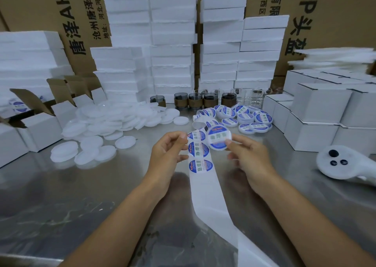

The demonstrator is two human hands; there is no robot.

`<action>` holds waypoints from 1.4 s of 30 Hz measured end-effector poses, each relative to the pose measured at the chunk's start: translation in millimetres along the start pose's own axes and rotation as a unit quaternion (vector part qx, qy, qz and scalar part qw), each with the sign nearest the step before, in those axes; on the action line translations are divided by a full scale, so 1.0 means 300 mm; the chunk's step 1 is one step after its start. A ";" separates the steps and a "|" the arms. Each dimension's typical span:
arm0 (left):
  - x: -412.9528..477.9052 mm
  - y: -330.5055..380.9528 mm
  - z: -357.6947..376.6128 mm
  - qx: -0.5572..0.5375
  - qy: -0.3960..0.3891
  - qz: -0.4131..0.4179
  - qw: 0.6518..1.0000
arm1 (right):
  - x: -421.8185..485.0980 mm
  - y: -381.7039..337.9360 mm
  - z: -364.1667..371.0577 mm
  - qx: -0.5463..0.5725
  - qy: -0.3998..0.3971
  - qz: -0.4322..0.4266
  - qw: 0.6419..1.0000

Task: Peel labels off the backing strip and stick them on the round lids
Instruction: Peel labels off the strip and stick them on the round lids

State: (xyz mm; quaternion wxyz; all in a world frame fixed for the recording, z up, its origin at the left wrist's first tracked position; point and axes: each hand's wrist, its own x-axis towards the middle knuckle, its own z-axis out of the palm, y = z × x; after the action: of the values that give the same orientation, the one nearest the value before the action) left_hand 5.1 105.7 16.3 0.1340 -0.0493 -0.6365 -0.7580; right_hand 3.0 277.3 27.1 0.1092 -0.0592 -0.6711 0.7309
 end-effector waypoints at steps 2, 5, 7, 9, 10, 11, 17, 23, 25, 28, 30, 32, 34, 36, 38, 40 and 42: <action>0.003 -0.005 -0.001 0.004 0.007 0.002 1.000 | 0.055 0.002 -0.046 0.029 0.052 0.034 0.998; 0.009 -0.012 0.004 0.018 0.011 0.010 1.000 | 0.144 -0.009 -0.124 0.023 0.108 0.054 0.992; 0.017 -0.021 0.007 0.029 0.011 0.019 0.999 | 0.201 -0.013 -0.167 0.019 0.129 0.069 0.989; 0.021 -0.028 0.009 0.044 0.012 0.028 0.999 | 0.250 -0.019 -0.198 0.035 0.152 0.095 0.983; 0.024 -0.030 0.011 0.047 0.011 0.031 0.998 | 0.272 -0.023 -0.207 0.046 0.162 0.106 0.980; 0.026 -0.033 0.013 0.048 0.010 0.034 0.998 | 0.291 -0.025 -0.211 0.057 0.171 0.115 0.977; 0.032 -0.034 0.018 0.051 0.006 0.044 0.998 | 0.357 -0.004 -0.202 0.045 0.215 0.126 0.967; 0.034 -0.030 0.023 0.060 0.005 0.042 0.997 | 0.314 0.001 -0.204 0.010 0.175 0.082 0.981; 0.035 -0.029 0.023 0.063 0.008 0.038 0.997 | 0.270 0.004 -0.189 -0.033 0.177 0.039 0.983; 0.034 -0.026 0.022 0.068 0.010 0.033 0.997 | 0.183 -0.001 -0.145 -0.107 0.191 -0.056 0.974; 0.033 -0.022 0.021 0.069 0.012 0.029 0.997 | 0.112 -0.033 -0.087 -0.091 0.136 -0.100 0.982; 0.031 -0.020 0.019 0.070 0.020 0.020 0.997 | 0.043 -0.065 -0.014 -0.058 0.045 -0.125 0.989; 0.025 -0.015 0.012 0.074 0.026 0.011 0.997 | -0.007 -0.064 0.047 -0.031 -0.015 -0.142 0.989; 0.018 -0.013 -0.002 0.070 0.036 0.006 0.997 | -0.034 -0.040 0.079 -0.025 -0.025 -0.148 0.988; 0.019 -0.014 -0.019 0.073 0.043 0.000 0.996 | -0.031 -0.016 0.077 -0.029 -0.014 -0.145 0.989; 0.026 -0.017 -0.036 0.106 0.052 0.002 0.993 | -0.016 0.002 0.058 -0.028 0.003 -0.135 0.990; 0.042 -0.020 -0.048 0.171 0.057 0.021 0.983 | -0.003 0.021 0.042 -0.036 0.013 -0.119 0.992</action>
State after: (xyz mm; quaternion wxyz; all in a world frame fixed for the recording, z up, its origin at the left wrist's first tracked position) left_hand -7.1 90.7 11.1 0.1926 0.0047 -0.7470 -0.6363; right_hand 0.5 264.2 21.9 0.2019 0.0082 -0.6979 0.6871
